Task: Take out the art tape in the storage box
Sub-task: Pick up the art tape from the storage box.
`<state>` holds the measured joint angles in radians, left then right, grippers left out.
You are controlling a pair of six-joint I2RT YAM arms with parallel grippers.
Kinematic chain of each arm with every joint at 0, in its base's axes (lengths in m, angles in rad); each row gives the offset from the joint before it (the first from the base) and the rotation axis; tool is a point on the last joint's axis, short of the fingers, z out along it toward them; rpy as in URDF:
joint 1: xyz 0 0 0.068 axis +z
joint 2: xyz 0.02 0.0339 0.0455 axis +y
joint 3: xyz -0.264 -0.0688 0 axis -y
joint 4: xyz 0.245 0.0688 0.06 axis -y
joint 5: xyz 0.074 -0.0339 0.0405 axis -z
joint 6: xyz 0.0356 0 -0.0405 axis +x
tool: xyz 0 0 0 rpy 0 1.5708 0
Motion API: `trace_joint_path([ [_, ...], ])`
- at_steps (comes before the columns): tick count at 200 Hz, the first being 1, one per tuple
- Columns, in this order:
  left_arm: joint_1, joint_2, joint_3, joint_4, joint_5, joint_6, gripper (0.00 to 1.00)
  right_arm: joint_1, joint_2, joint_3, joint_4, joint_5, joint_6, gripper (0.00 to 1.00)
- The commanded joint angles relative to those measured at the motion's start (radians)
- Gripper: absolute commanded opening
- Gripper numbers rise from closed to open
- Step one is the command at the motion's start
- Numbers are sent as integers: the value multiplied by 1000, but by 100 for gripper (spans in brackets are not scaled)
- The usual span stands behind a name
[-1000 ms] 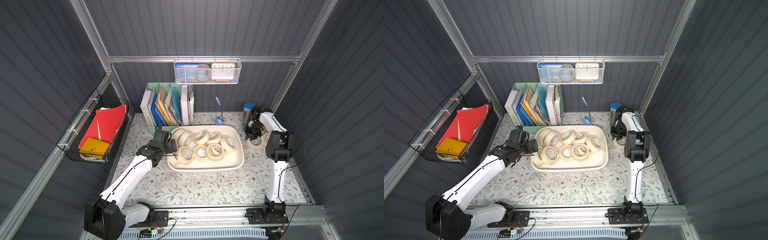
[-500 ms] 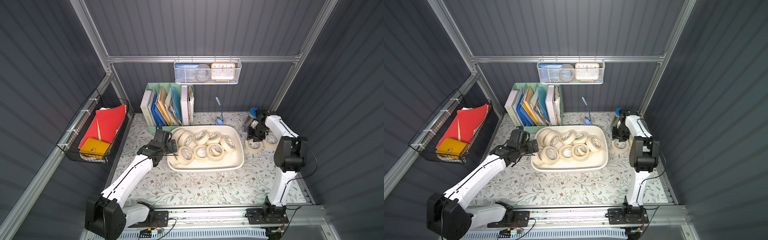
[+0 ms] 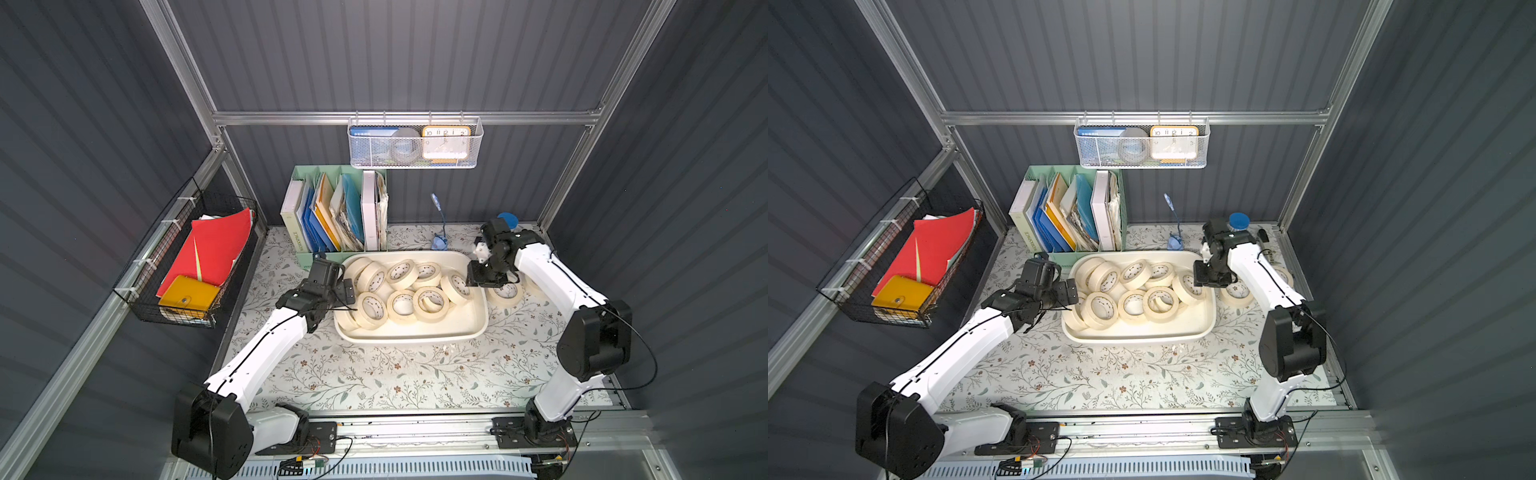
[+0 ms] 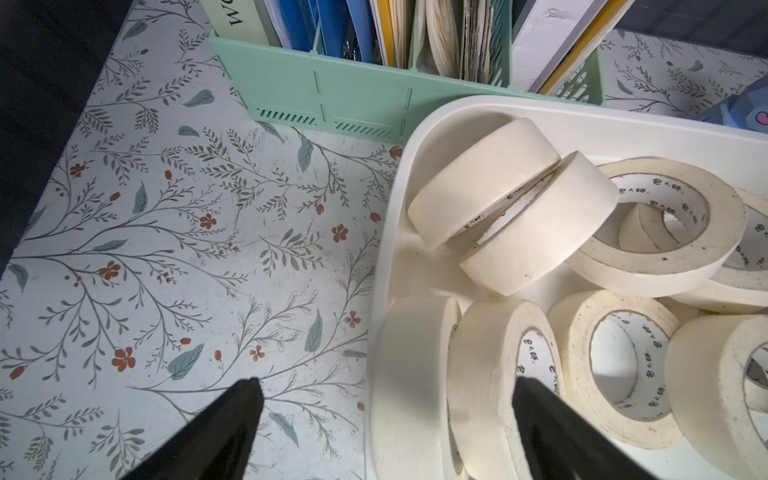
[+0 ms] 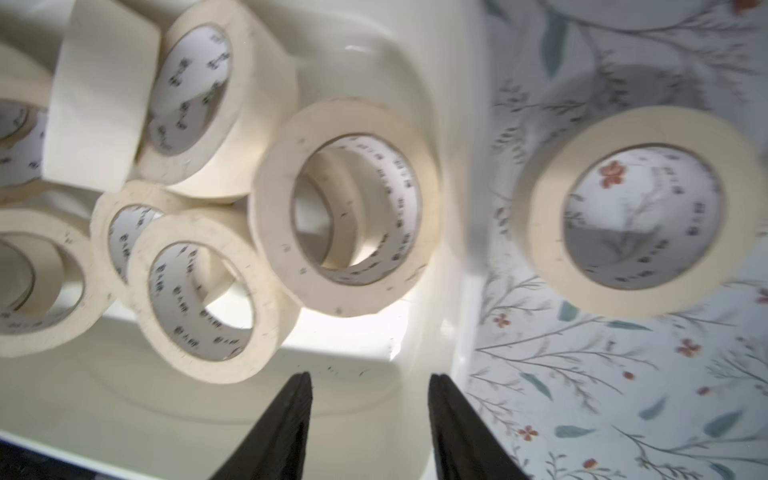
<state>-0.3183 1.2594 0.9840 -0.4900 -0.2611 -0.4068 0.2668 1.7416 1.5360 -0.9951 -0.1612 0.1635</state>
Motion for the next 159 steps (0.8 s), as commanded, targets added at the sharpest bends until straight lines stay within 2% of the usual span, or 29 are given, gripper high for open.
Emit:
trace_joint_path([
  [1,-4,12,-2,4,12,-4,100,28,14,-6,42,-76,22,52],
  [51,-4,-7,-11,-6,7,-10,100,37,113,-10,151,-169,-40,52],
  [101,-4,-14,-11,-18,-3,-10,100,37,170,-42,227,-162,-64,60],
  [159,-5,-5,-11,-9,7,-12,100,34,185,-84,266,-141,-77,59],
])
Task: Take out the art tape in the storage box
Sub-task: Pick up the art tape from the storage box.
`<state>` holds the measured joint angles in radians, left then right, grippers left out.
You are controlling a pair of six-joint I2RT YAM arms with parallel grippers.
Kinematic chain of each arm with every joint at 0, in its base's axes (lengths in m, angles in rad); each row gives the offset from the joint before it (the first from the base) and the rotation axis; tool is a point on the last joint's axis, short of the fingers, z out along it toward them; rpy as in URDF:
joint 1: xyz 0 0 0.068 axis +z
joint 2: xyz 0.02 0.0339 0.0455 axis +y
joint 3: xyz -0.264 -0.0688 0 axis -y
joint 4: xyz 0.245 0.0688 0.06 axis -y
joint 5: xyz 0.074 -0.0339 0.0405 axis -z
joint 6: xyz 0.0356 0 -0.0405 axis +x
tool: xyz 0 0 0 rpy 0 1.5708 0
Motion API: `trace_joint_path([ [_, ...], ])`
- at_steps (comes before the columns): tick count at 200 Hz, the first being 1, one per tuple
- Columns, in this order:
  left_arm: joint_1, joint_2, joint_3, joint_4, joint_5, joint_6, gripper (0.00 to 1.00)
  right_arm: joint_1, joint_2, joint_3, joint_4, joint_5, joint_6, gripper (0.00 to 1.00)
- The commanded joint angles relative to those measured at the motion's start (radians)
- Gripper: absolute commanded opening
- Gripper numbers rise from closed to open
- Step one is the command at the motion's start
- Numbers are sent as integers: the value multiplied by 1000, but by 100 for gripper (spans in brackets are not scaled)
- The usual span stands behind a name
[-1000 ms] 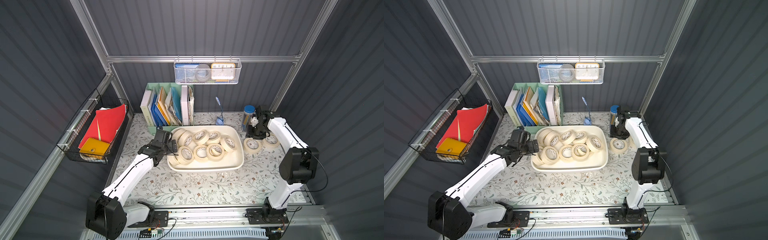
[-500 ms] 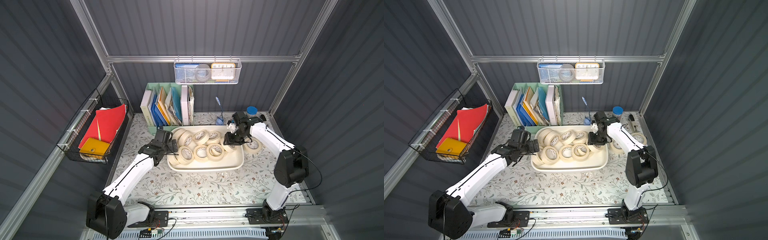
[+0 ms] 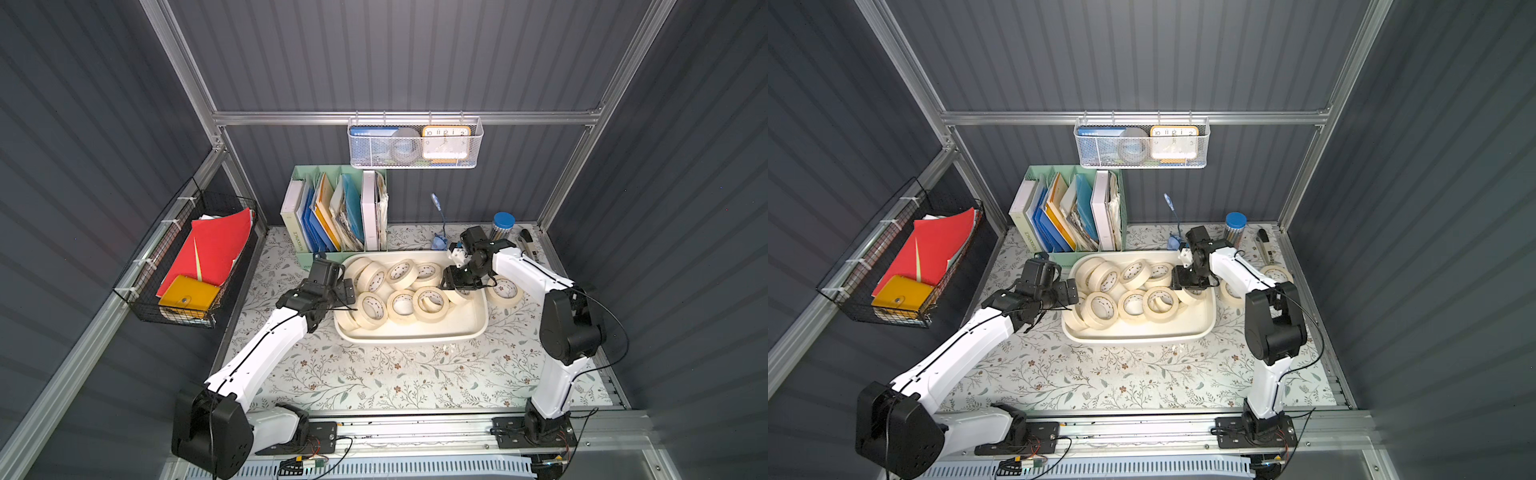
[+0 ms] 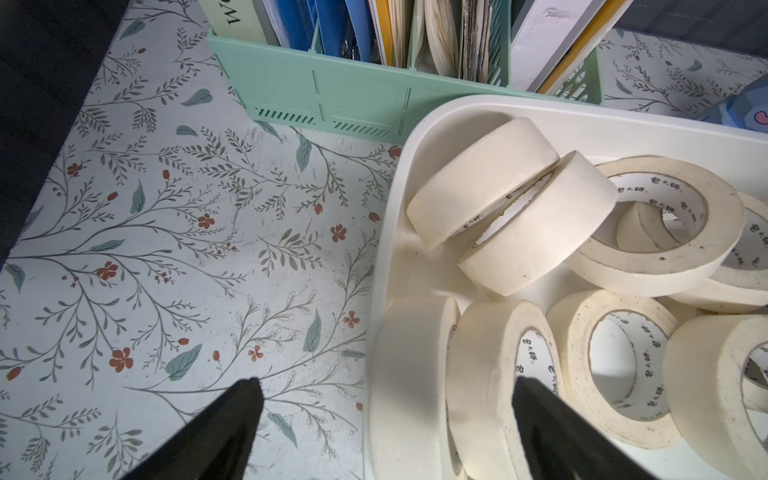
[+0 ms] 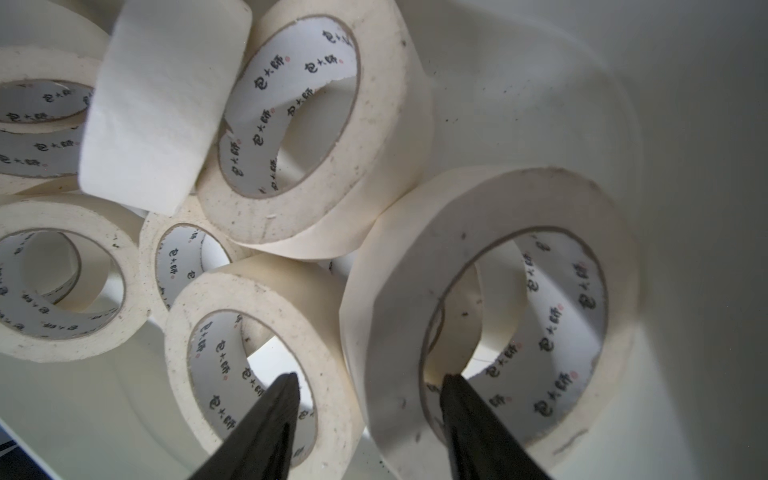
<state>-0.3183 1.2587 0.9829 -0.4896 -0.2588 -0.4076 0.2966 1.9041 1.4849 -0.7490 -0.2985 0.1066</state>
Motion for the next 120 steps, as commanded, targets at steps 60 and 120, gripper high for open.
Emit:
trace_joint_path([
  [60,-5,-1,-10,-6,6,-13,100,4,-21,-58,37,14,-11,20],
  [120,-7,1,-12,-4,8,-14,100,10,-74,-23,-22,41,-3,0],
])
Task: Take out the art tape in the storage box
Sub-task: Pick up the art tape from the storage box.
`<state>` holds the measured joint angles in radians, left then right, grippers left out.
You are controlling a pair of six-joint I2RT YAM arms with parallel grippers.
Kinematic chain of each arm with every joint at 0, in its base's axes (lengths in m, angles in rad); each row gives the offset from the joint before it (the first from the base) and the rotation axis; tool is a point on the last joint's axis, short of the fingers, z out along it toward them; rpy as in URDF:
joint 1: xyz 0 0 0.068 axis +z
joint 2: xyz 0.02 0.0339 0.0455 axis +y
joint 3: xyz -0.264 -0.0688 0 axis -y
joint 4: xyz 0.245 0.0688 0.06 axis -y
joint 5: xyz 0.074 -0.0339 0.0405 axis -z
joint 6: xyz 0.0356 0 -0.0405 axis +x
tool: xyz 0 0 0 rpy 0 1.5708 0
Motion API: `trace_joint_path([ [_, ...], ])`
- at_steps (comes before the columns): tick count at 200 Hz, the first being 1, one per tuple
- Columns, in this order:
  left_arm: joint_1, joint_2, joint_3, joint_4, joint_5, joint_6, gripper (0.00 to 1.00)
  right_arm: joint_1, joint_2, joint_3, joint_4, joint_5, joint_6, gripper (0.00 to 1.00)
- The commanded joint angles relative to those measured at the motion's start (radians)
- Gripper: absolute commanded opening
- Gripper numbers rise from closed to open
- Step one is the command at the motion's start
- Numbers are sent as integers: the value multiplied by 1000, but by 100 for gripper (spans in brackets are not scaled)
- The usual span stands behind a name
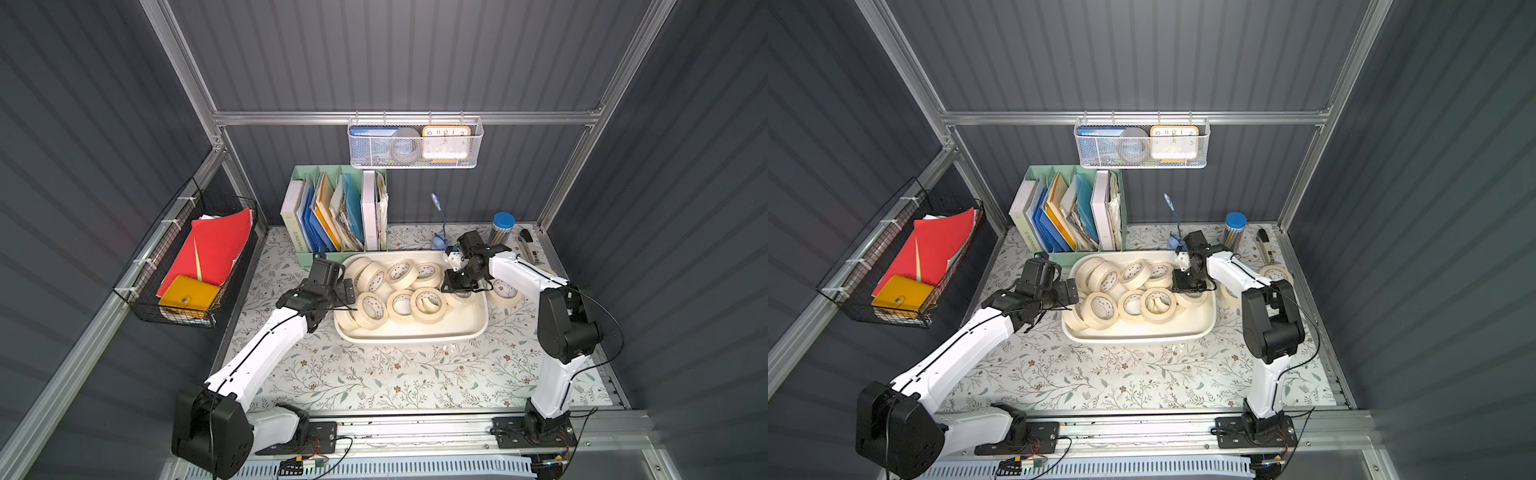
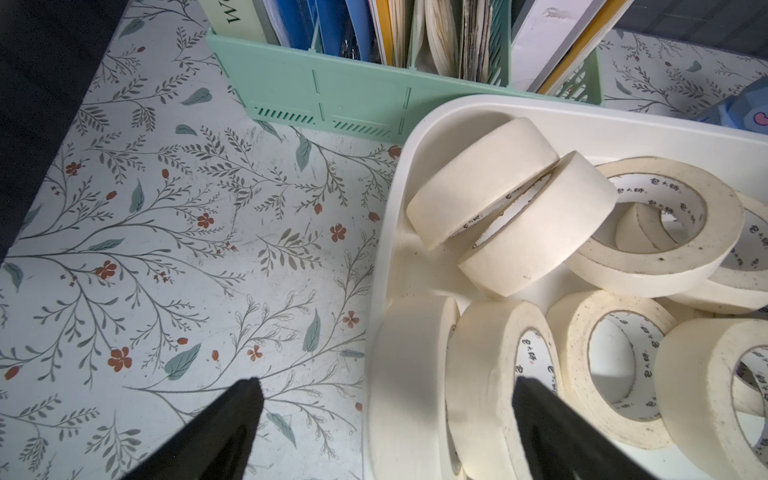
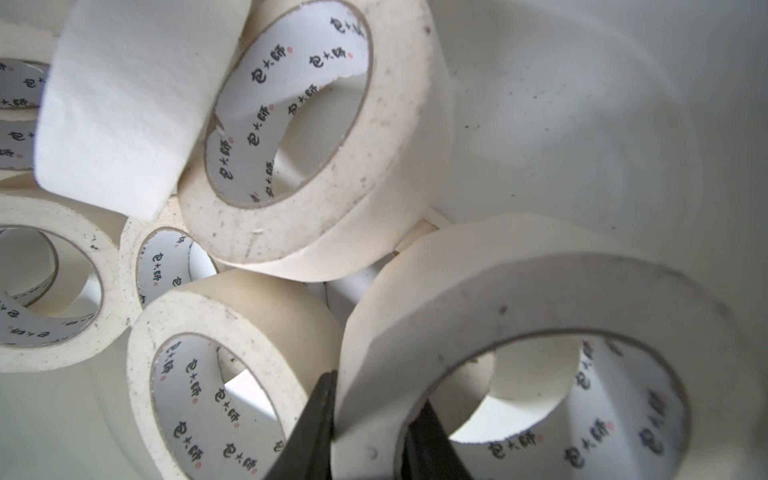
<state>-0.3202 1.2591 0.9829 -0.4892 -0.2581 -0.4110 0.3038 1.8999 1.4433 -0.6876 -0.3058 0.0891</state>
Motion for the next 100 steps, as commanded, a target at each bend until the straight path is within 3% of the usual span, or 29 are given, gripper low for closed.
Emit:
trace_joint_path([
  [1,-5,0,-12,-5,7,-10,100,3,-73,19,-85,48,16,0],
  [56,-6,20,-6,8,8,-4,100,20,-269,90,-258,240,87,0],
  [78,-8,23,-10,26,35,-3,100,9,-336,54,-367,402,130,0],
  [100,-24,37,-3,40,65,3,100,-110,-393,-50,-423,432,180,0],
])
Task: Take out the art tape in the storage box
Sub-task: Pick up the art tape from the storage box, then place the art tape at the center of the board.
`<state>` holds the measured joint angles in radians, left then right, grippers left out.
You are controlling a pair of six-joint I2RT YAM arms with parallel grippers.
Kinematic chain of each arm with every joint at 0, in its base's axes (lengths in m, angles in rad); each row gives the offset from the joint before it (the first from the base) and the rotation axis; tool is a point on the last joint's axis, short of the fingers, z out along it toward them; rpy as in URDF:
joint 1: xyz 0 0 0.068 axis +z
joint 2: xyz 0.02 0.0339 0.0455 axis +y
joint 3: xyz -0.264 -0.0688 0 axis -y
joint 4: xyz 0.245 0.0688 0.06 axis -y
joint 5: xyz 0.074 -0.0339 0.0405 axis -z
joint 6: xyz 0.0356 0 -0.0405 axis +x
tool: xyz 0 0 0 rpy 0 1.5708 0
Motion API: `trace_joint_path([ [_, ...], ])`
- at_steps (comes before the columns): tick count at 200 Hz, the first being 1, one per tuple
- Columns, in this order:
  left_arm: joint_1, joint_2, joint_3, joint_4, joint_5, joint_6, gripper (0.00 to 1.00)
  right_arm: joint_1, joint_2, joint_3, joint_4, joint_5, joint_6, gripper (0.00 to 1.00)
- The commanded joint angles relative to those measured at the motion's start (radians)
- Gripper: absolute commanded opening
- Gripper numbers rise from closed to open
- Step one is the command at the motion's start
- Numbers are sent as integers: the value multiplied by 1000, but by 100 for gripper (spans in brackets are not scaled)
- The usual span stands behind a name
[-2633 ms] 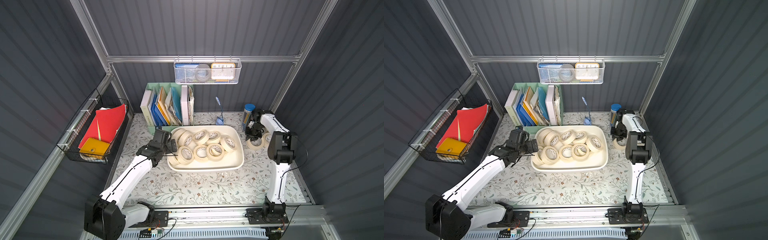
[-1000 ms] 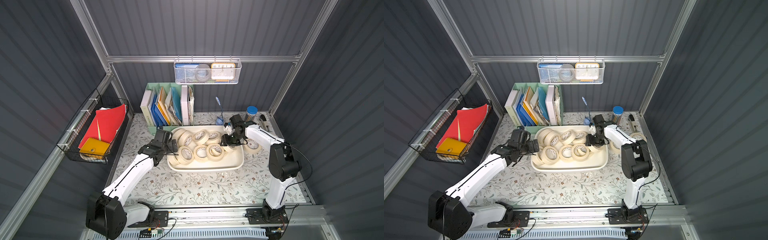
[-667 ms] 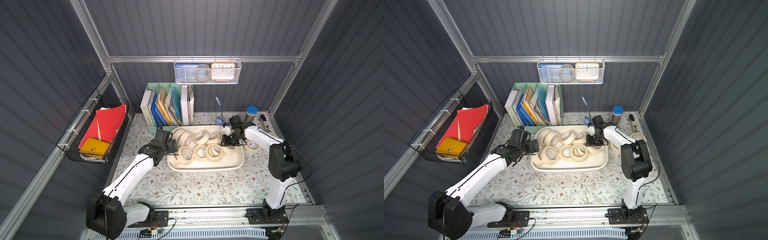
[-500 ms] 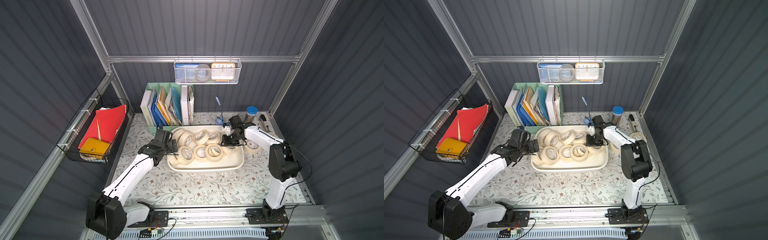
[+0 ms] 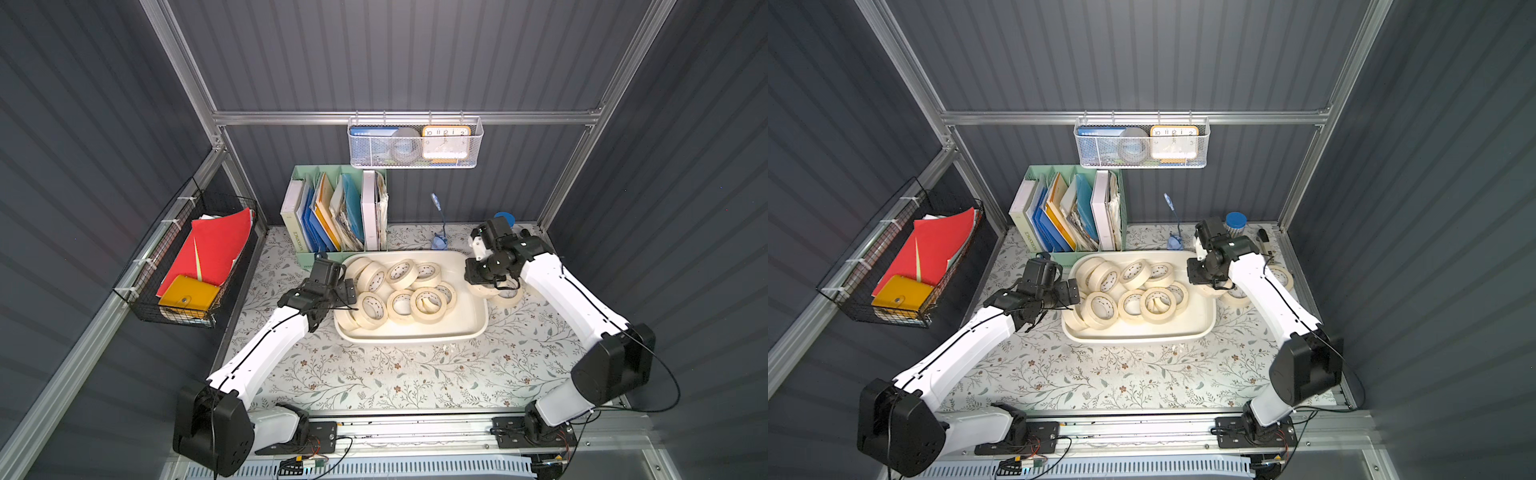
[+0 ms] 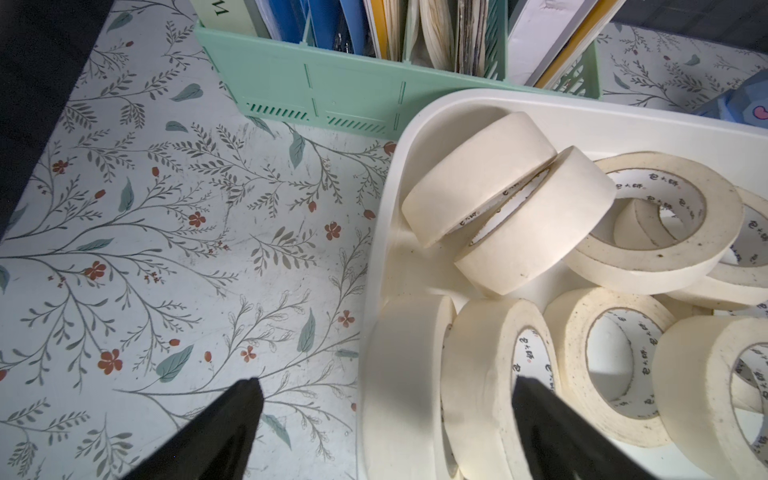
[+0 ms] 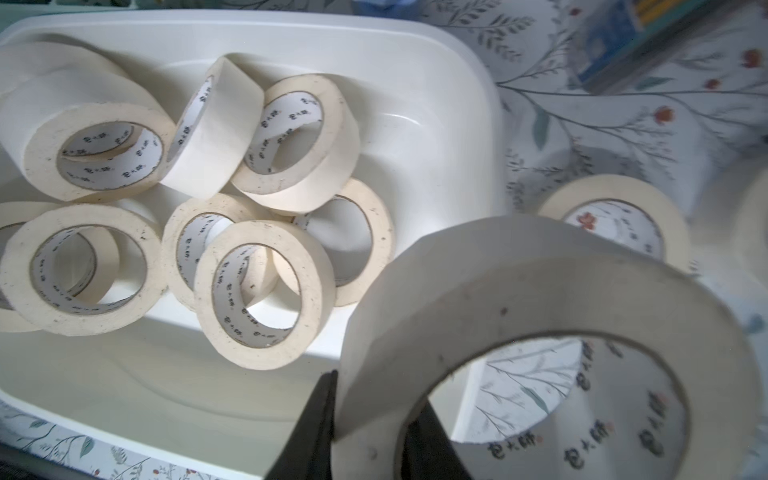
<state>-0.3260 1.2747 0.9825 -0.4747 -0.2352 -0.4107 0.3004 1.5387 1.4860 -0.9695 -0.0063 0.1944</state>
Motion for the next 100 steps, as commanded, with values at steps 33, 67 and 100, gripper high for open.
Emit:
trace_joint_path([
  [33,-21,40,-3,39,38,43,100,-335,-154,-299,-37,153,118,0],
  [67,-21,16,-34,70,23,48,100,-568,-144,-398,45,138,153,0],
  [100,-21,-4,-43,46,2,62,100,-670,-69,-413,152,100,140,0],
])
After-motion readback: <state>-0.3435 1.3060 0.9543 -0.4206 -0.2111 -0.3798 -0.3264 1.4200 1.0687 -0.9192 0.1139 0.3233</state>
